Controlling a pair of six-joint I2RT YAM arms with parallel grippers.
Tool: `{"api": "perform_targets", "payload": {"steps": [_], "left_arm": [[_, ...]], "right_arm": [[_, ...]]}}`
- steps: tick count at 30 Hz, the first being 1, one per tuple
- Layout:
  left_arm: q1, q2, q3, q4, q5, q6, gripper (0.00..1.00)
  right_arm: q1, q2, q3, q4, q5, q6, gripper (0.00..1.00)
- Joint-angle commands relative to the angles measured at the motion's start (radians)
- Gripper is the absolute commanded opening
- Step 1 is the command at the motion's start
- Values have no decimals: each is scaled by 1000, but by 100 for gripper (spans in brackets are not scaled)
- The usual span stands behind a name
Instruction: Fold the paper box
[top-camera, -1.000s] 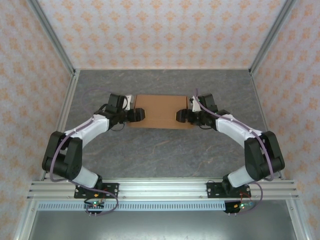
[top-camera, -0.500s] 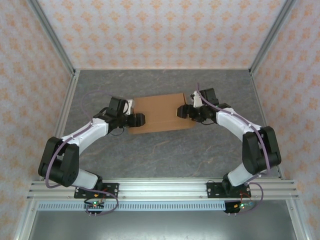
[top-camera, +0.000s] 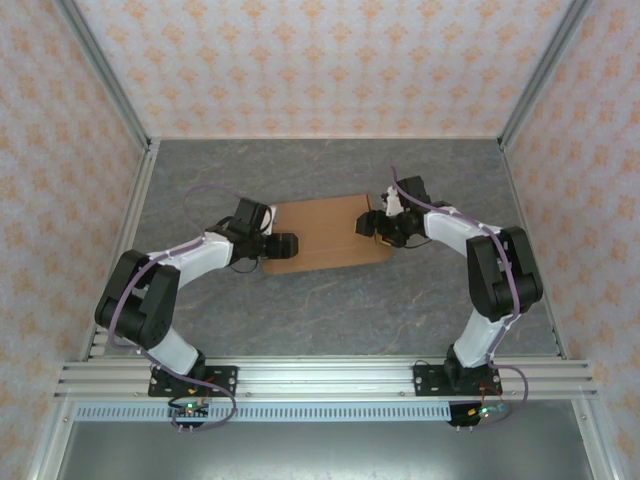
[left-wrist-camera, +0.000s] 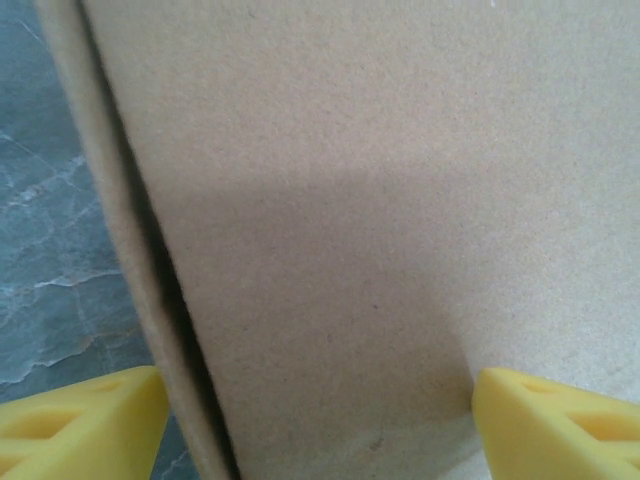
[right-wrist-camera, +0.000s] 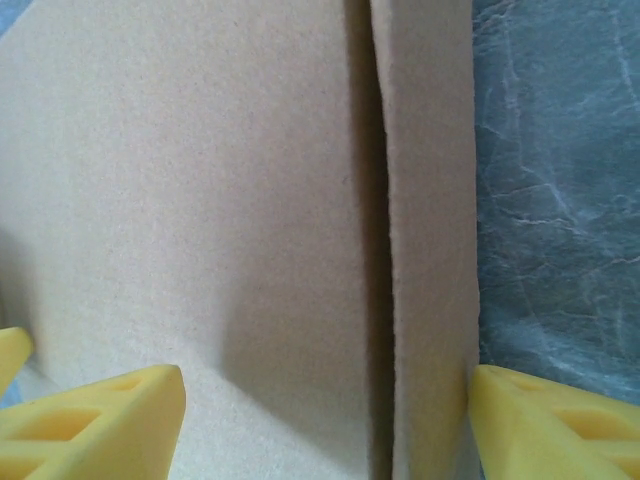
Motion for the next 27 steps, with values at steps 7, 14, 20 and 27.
{"api": "perform_targets", "payload": {"steps": [7,14,20,27], "left_arm": [[-55,-180,-37,-46,-425,94,90],[-121,-230,-12,-49,-466,203,88],[-341,-258,-60,117,-531,668,87],[-479,-202,-151,228,-511,1174,83]], "right_arm": [[-17,-74,18,-46,246,-55,79],[-23,-242,-118,-18,347,-37,83],[-22,-309,-188,21,360,-22,83],[-46,-341,-205,30,355,-30,83]]}}
